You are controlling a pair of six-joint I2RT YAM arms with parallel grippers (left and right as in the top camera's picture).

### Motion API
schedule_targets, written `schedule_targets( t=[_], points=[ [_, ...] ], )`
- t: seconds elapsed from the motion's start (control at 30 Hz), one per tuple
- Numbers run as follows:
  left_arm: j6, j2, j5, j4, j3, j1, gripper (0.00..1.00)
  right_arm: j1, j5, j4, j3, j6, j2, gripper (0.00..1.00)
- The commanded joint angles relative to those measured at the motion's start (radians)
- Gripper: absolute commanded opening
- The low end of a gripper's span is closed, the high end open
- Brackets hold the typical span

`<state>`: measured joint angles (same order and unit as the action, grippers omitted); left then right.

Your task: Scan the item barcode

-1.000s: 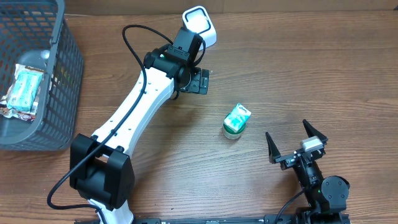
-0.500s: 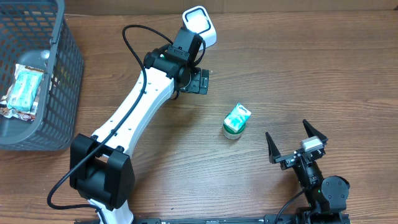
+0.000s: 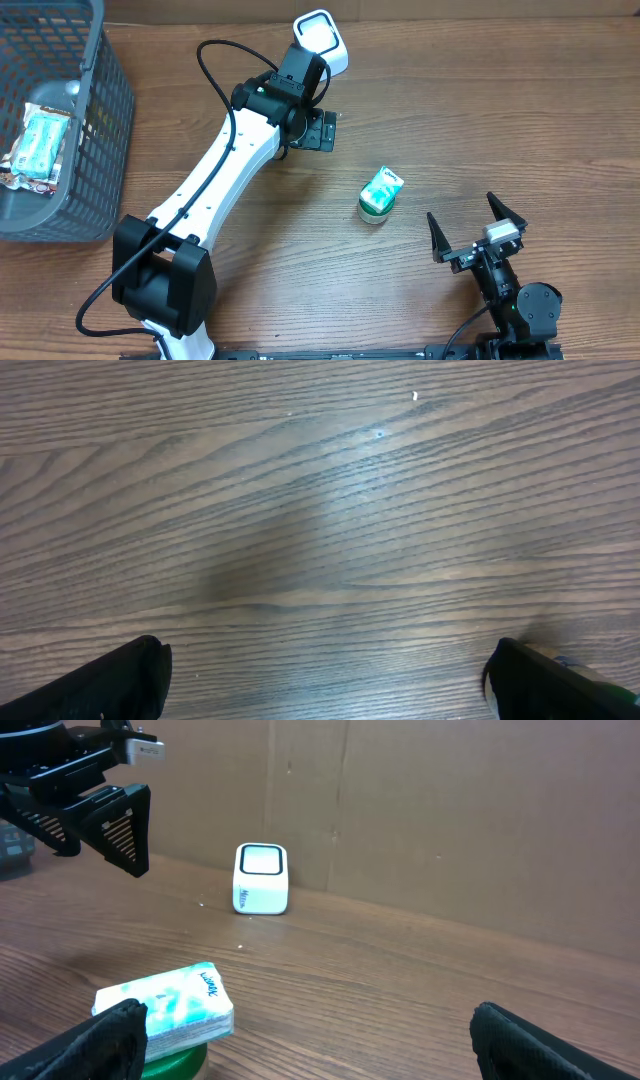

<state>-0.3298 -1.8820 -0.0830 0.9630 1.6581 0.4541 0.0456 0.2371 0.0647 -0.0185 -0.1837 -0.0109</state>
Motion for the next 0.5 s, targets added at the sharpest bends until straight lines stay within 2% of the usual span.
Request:
schedule_targets(
  t=[0.0,0.47],
  points=[
    [0.019,0.008,0.005,0.002,0.009,-0.005,0.99,-0.004,0.003,-0.005,0.011,0.006,0.008,1.00],
    [0.019,0.008,0.005,0.002,0.009,-0.005,0.99,-0.004,0.003,-0.005,0.011,0.006,0.008,1.00]
  ],
)
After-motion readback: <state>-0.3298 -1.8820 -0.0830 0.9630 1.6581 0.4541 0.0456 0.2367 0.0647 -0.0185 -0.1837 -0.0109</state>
